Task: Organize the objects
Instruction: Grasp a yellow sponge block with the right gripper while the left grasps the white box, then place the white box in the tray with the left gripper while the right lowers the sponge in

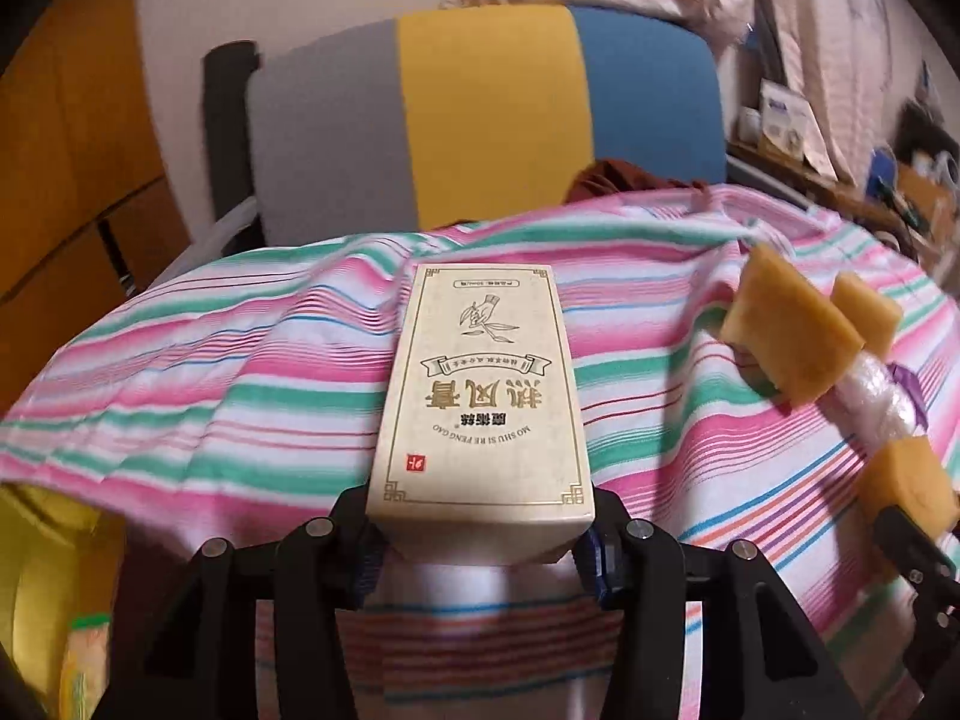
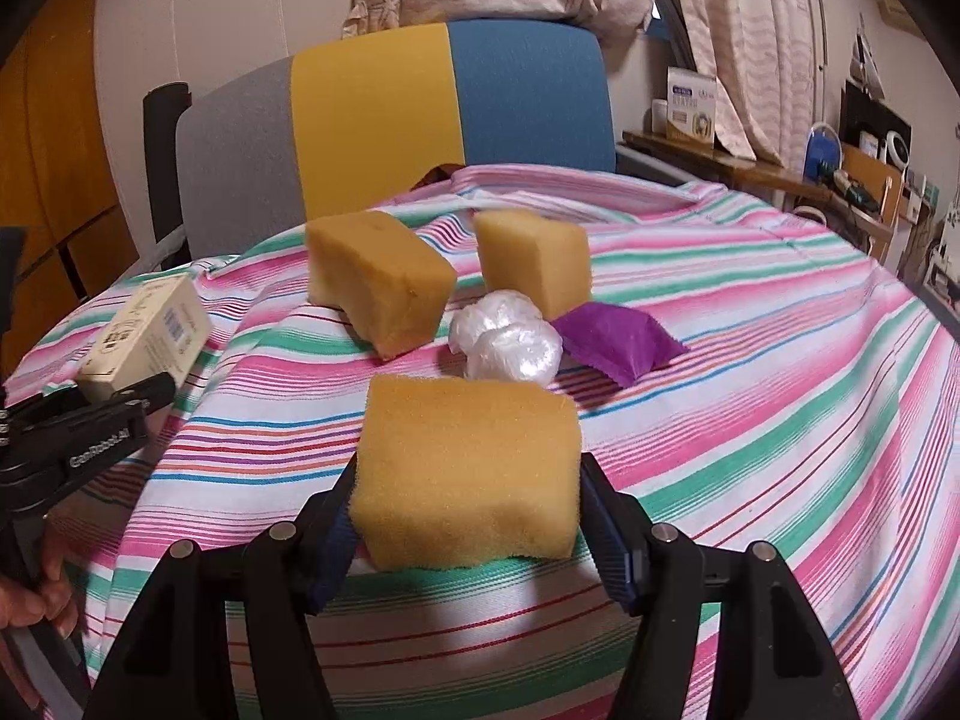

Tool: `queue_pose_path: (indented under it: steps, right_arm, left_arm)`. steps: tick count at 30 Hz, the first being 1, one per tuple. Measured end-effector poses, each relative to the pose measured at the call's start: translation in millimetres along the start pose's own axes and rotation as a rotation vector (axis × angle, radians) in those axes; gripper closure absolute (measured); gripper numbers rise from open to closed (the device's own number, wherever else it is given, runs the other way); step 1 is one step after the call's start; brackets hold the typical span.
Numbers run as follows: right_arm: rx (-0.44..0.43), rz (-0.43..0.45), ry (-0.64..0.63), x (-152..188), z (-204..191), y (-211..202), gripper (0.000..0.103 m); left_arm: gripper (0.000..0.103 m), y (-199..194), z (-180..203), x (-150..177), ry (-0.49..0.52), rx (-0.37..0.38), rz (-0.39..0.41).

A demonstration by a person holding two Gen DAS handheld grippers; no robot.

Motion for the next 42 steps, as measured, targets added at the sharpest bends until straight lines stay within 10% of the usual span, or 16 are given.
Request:
queue_pose_path:
  steps: [26, 42]
  right_arm:
    - [0.066, 0.067, -0.218, -6.6, -36.2, -13.9, 0.036]
    - [0.081, 0.09, -0.328, -5.1, -55.4, -20.7, 0.036]
  left_arm:
    - [0.052, -152.0, -43.3, 54.6, -0.128, 0.14, 0.134]
    - [0.052, -173.5, -192.6, 60.1, -0.274, 0.022, 0.077]
Point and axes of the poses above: each gripper's, at about its wrist camera, not at the fingertips, and y roughly the way its jaws point, z to its right, x to its underside, the point moved 8 cm from there along y, roughly the way its jaws point, and after that the axes turned 4 degrees about -y, right-handed, at the moved point
